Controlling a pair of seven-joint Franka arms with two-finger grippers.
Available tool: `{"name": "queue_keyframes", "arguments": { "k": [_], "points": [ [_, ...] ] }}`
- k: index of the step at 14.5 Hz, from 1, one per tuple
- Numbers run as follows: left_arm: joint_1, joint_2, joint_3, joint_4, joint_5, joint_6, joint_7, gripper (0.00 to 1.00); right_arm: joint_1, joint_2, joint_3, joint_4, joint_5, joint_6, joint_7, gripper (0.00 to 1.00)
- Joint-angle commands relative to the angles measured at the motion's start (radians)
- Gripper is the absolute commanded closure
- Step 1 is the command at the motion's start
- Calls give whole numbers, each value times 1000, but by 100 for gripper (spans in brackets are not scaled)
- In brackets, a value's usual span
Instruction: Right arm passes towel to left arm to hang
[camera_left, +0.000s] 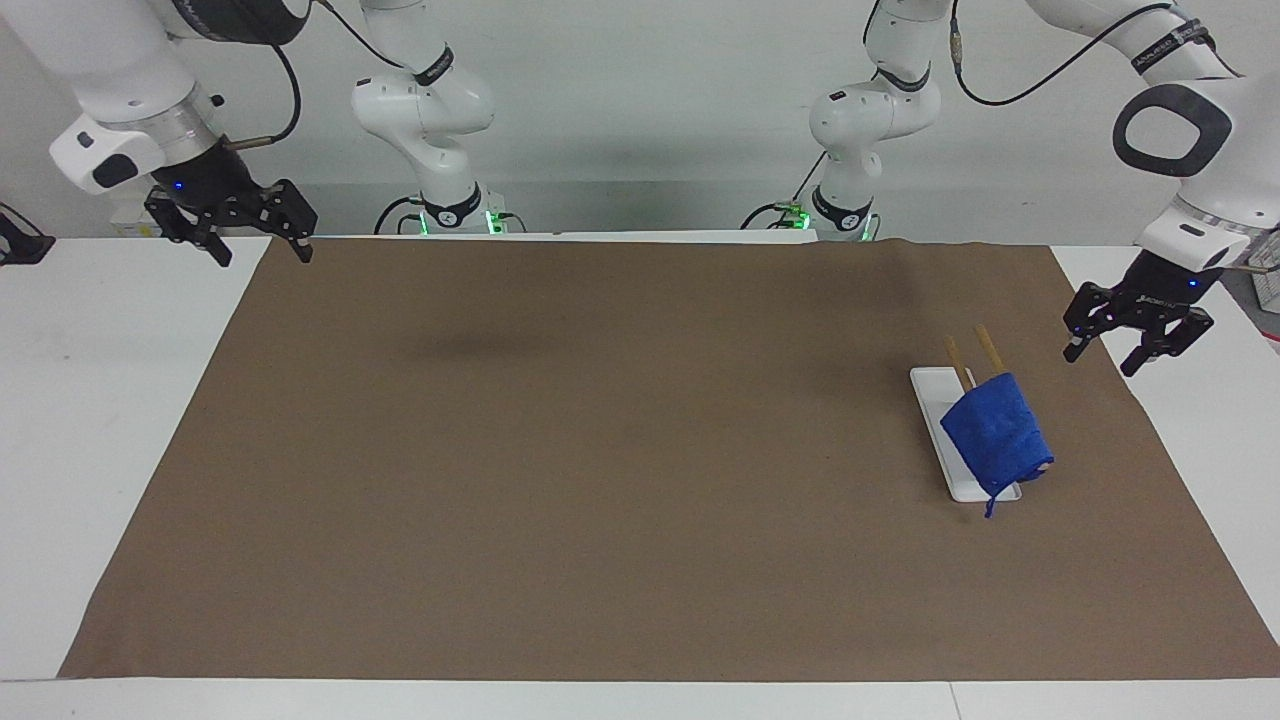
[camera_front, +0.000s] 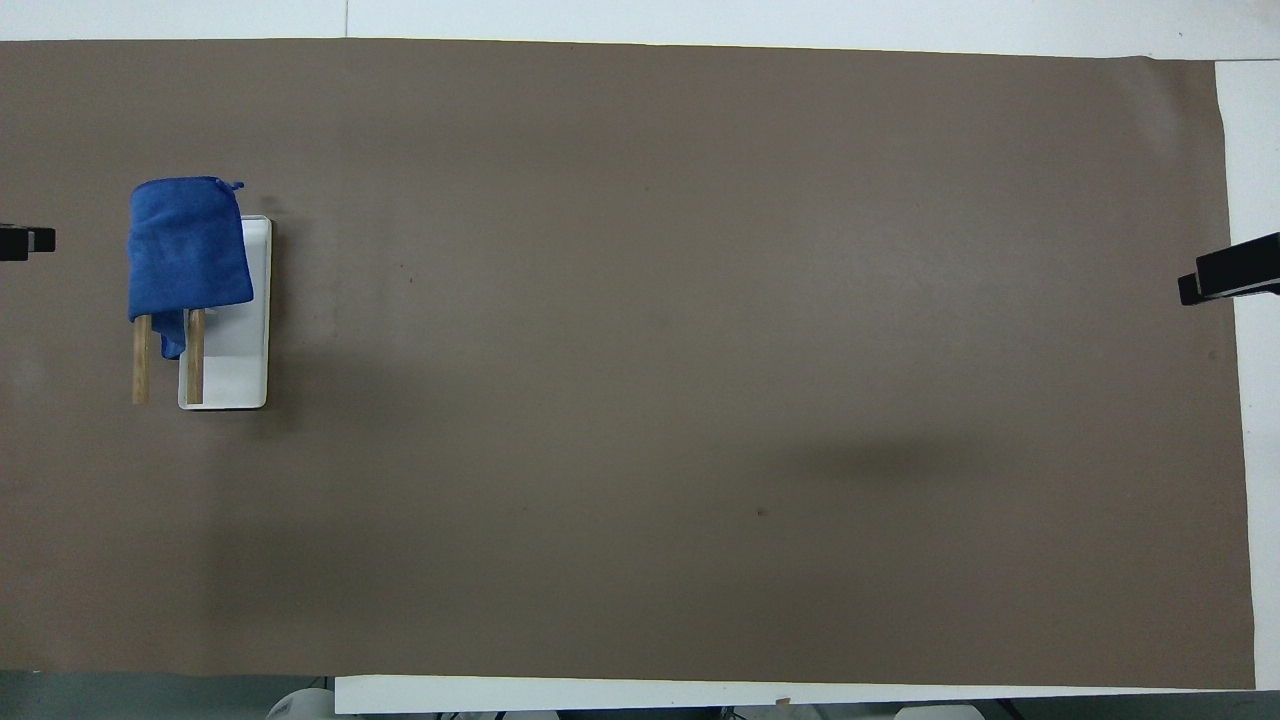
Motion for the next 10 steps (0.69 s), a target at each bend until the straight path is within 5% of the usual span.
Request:
{"name": "queue_keyframes", "arguments": {
  "k": [1,5,10],
  "points": [
    [-9,-30,-4,-15,14,-37,-249,0,-3,-21,1,-19,12,-7,17,0],
    [-121,-13,-12,110,255,-257,-451,0,-3,-21,1,-19,12,-7,17,0],
    [-180,-19,-13,219,255,-579,-495,0,-3,-21,1,-19,12,-7,17,0]
  ]
}}
